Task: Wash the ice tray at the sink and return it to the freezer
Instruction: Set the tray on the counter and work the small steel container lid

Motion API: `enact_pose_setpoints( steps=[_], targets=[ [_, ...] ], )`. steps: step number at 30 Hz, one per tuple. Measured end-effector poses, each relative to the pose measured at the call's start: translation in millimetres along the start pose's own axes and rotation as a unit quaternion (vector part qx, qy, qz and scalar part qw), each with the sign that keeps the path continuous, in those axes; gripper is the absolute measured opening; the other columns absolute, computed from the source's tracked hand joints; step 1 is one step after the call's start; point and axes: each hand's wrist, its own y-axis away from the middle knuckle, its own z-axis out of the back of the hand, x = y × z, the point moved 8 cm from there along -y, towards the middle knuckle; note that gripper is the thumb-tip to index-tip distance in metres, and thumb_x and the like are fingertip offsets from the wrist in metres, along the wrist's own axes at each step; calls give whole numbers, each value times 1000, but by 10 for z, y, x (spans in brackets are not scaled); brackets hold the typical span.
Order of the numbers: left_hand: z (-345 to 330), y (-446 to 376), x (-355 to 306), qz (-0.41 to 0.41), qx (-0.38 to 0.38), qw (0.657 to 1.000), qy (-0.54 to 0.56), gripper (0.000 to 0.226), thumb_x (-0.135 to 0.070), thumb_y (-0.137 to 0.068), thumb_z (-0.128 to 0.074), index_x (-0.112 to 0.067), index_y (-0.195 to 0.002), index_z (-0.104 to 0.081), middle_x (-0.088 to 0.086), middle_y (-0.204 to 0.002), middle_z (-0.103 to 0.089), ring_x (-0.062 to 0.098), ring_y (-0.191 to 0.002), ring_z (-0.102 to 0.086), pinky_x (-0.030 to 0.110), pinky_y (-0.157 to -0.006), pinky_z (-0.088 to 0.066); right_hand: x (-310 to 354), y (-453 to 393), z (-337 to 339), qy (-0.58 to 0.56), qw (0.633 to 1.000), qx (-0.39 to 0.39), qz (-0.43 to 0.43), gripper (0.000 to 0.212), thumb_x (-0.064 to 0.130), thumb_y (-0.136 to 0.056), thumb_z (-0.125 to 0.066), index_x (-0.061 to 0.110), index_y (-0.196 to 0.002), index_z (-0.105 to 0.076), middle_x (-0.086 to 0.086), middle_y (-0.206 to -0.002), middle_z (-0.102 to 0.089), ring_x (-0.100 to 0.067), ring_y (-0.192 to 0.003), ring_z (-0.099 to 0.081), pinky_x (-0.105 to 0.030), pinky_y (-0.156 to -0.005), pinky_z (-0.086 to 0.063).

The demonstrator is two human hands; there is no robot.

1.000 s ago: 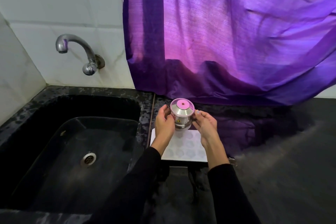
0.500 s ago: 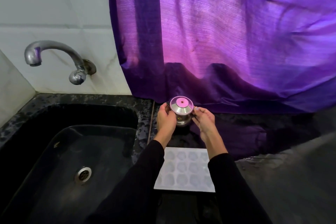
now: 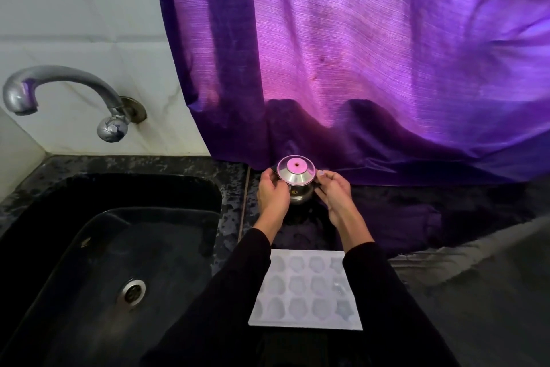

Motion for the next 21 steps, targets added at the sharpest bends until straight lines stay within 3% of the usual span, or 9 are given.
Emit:
enact_pose_setpoints(
  steps=[6,8,11,14,17,21],
  targets=[
    [26,29,-5,1,-1,1000,7,48,1,-90,-46,-9,-137,-45,2,-117,-60,12,-102,-54,25,-89,-43,17,-31,-1,25,1000,9,-1,6,11,-94,-57,16,-94,-60,-1,-97,-64,-14,-98,-58,-33,-96,-46],
    [71,52,-34,-2,2,1000,11,48,2,-91,-46,-7,-138,-43,6,-124,-60,12,-104,-55,25,-92,-44,48,-12,93,41,999,-18,15,13,15,-92,-61,16,-104,-57,-6,-108,-64,-17,-102,-59,-36,-97,-47],
    [286,106,-58,-9,-10,1000,-1,44,-3,-94,-50,-5,-137,-45,8,-128,-58,13,-107,-53,25,-98,-43,93,112,408,112,988,-87,58,13,25,-88,-66,22,-97,-57,-8,-111,-66,-19,-101,-62,-39,-98,-49],
    [653,281,-55,-31,-19,998,-56,34,-11,-95,-56,-5,-128,-56,9,-121,-63,12,-100,-56,23,-91,-42,119,467,801,246,954,-150,79,20,29,-91,-61,14,-104,-60,-4,-105,-66,-24,-101,-60,-37,-92,-45],
    [1044,557,88,-30,-21,987,-155,34,-19,-94,-59,-7,-126,-59,7,-119,-65,15,-102,-58,24,-87,-41,56,916,1141,339,916,-201,77,30,33,-94,-55,8,-111,-57,-12,-107,-66,-33,-106,-58,-37,-88,-43],
    [1413,910,348,-4,-47,973,-228,37,-24,-91,-62,-7,-124,-60,9,-115,-68,24,-108,-61,33,-95,-45,-156,1238,1403,420,873,-242,45,34,38,-95,-51,9,-111,-54,-18,-107,-65,-38,-103,-59,-38,-78,-42]
  ],
)
